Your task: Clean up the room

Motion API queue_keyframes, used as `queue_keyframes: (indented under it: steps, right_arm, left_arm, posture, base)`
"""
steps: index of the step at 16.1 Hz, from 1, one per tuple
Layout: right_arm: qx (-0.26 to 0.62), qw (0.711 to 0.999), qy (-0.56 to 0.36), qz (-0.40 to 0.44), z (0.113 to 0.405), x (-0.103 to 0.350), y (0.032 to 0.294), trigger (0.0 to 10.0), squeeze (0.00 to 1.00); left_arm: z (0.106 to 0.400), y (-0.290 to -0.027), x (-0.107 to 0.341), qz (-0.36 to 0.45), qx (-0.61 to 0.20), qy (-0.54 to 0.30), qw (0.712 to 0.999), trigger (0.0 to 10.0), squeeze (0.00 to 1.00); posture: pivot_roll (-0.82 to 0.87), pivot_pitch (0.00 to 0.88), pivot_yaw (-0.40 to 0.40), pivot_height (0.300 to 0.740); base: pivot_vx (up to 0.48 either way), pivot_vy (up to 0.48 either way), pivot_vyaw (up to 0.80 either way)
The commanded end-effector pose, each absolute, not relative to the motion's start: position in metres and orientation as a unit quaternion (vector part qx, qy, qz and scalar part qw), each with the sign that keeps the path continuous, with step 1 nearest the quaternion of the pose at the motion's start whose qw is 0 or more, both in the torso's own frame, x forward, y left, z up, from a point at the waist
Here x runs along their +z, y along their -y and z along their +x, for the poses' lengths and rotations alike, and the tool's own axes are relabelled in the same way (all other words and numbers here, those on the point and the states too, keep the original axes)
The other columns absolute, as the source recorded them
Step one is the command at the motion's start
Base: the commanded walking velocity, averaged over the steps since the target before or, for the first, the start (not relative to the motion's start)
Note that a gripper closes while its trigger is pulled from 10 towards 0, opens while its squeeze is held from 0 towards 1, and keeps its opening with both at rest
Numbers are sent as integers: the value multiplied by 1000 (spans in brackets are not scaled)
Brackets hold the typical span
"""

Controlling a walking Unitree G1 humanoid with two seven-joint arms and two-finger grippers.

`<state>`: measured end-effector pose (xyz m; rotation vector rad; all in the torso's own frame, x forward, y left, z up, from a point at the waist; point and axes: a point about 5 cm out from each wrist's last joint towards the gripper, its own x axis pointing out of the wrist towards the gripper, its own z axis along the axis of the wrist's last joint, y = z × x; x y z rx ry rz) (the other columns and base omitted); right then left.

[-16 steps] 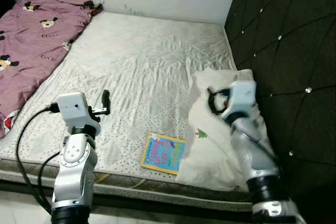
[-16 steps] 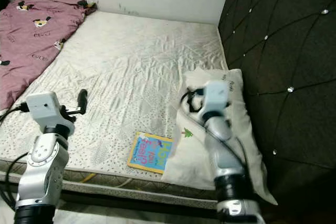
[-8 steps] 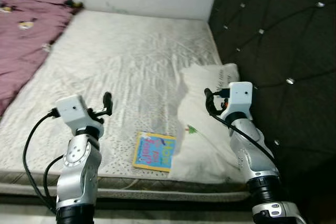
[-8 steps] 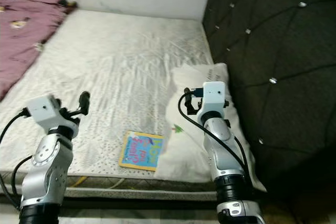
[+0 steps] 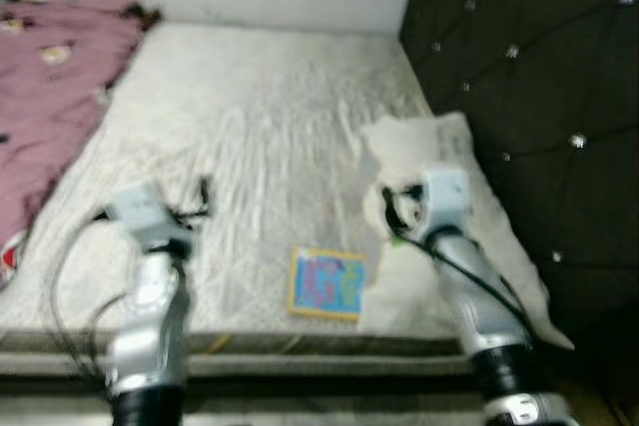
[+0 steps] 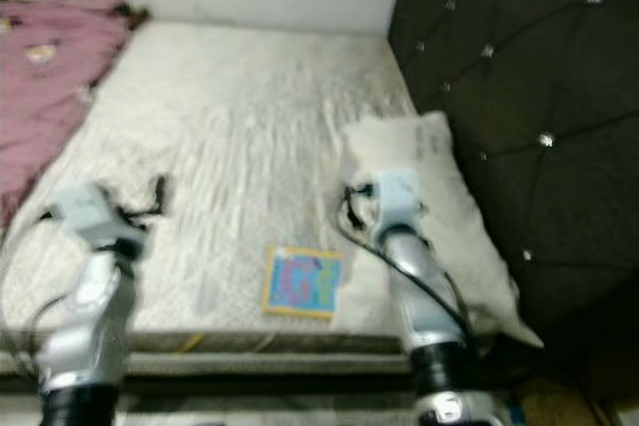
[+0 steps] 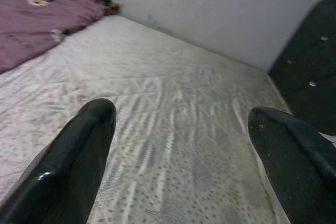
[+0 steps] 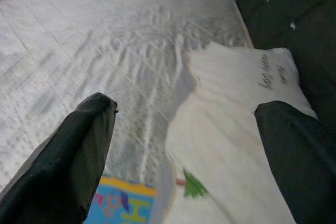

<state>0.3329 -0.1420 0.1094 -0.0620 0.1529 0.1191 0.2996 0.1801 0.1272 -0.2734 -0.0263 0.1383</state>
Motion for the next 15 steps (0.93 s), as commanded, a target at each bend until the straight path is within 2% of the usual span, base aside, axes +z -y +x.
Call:
queue_keyframes:
  steps: [1,4,5,7,9,11,14,15]
  right_arm:
    - [81,993,-67,-44,333,112,132,10000,0]
    - [81,995,-54,-30,332,113,130,10000,0]
    - [70,996,-45,-23,332,115,131,10000,0]
    - [75,997,-23,-28,332,120,130,10000,0]
    - [78,997,-3,7,328,124,127,10000,0]
    - [95,995,-23,-5,324,114,122,10000,0]
    - [95,994,-31,-42,322,106,124,10000,0]
    - [101,994,-35,-16,322,106,123,10000,0]
  left_arm:
    - [300,-187,129,-130,82,16,988,10000,0]
    - [297,-185,126,-118,73,21,990,10000,0]
    - [292,-186,119,-85,69,22,994,10000,0]
    - [286,-192,105,-77,78,-5,994,10000,0]
    - [287,-196,105,-54,69,-2,996,10000,0]
    - [291,-198,108,-53,80,6,995,10000,0]
    - [286,-198,107,-51,88,16,995,10000,0]
    - [282,-198,104,-50,91,14,995,10000,0]
  posture:
    - [43,69,-59,740]
    - [43,62,-44,740]
    - [49,55,-26,740]
    - [52,52,-5,740]
    - [57,51,28,740]
    - [55,52,26,740]
    - [63,64,-34,740]
    - [61,67,-38,740]
  base:
    - [0,480,0]
    - [0,480,0]
    - [0,472,0]
    - [0,467,0]
    - [0,465,0]
    - [0,465,0]
    - [0,465,0]
    - [0,465,0]
